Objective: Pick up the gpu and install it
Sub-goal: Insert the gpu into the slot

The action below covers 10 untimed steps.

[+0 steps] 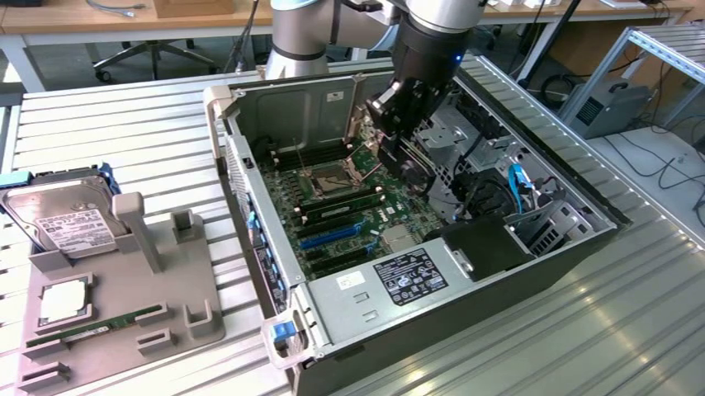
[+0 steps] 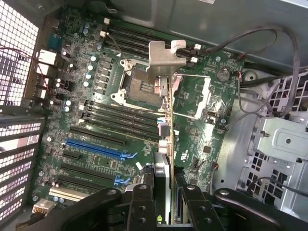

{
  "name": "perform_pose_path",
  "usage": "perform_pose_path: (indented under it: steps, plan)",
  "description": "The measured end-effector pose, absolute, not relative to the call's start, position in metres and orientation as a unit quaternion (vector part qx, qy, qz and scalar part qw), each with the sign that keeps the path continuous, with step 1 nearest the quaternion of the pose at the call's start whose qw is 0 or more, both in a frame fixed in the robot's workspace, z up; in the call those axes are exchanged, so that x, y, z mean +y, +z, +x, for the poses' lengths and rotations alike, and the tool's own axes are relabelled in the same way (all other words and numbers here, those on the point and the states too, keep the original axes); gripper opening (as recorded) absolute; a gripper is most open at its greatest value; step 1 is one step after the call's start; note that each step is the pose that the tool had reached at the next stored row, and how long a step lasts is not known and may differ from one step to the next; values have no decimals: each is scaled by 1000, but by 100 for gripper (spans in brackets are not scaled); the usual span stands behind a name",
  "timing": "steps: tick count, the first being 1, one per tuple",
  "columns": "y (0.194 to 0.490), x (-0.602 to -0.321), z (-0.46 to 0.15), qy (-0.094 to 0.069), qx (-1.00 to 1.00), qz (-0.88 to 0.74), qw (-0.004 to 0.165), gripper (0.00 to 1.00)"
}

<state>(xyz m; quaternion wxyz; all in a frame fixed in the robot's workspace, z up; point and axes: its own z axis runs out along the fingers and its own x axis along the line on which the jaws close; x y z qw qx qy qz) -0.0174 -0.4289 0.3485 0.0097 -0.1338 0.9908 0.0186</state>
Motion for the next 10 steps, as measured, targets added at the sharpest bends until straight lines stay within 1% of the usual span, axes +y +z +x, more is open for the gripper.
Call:
perform_pose_path:
  steps: [10]
  plan:
    - [348, -429, -17, 19, 988, -150, 9, 27]
